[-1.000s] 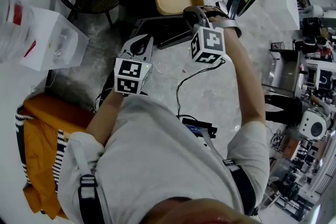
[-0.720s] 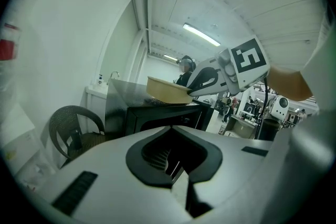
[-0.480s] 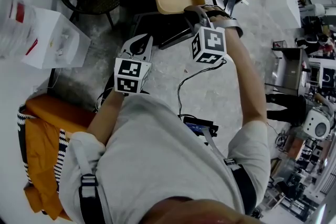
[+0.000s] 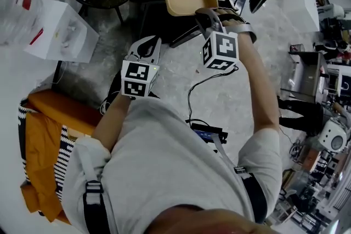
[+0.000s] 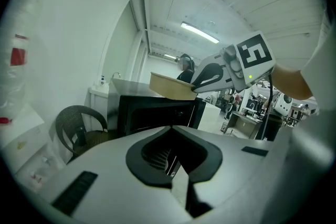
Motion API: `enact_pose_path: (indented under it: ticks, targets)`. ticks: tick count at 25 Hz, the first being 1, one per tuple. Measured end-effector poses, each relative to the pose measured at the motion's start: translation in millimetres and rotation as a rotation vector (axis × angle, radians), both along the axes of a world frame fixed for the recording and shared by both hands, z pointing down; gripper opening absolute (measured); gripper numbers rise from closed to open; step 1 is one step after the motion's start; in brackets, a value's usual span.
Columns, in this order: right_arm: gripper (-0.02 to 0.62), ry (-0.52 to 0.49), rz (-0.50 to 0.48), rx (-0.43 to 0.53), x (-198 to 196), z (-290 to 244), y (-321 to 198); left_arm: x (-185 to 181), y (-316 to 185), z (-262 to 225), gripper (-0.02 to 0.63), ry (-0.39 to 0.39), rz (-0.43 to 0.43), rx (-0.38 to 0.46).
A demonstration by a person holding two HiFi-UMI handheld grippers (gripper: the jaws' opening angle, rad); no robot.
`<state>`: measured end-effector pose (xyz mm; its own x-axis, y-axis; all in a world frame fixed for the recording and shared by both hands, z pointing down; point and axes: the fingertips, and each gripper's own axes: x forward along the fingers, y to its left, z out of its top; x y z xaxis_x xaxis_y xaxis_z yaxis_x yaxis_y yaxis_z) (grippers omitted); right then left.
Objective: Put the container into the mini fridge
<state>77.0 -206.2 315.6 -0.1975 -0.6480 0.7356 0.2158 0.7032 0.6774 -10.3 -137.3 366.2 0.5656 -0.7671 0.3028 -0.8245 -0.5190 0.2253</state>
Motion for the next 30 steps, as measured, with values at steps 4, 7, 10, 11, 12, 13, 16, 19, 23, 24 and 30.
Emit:
enact_pose_path:
  ticks: [4,7,10,11,12,13,16,19,23,24,30]
  targets:
    - [0.052,-0.040,0.012,-0.004,-3,5,23,-10,21,8,0.012,-0.031,-0.014,-0.008]
    - [0.052,-0.037,0.021,-0.002,-3,13,42,-17,33,12,0.012,-0.037,-0.020,-0.008]
    - [0.052,-0.025,0.029,-0.013,-6,23,57,-19,43,16,0.012,-0.051,-0.004,-0.014]
    - [0.052,-0.019,0.033,-0.018,-6,26,62,-17,47,17,0.012,-0.054,0.008,-0.013]
    - [0.052,-0.015,0.040,-0.023,-6,29,67,-16,51,17,0.012,-0.056,0.022,-0.011]
    - [0.052,-0.014,0.050,-0.029,-6,32,72,-15,54,17,0.012,-0.055,0.035,-0.010]
    - [0.052,-0.030,0.089,-0.048,-11,37,82,-21,57,17,0.012,-0.050,0.048,-0.014]
    - [0.052,-0.045,0.109,-0.070,-20,42,91,-32,56,14,0.012,-0.051,0.044,-0.010]
    - [0.052,-0.059,0.156,-0.104,-27,55,106,-45,65,17,0.012,-0.050,0.065,-0.019]
    - [0.052,-0.071,0.175,-0.110,-30,58,107,-49,65,19,0.012,-0.047,0.067,-0.021]
    - [0.052,-0.072,0.250,-0.124,-35,77,128,-60,79,35,0.012,-0.021,0.080,-0.053]
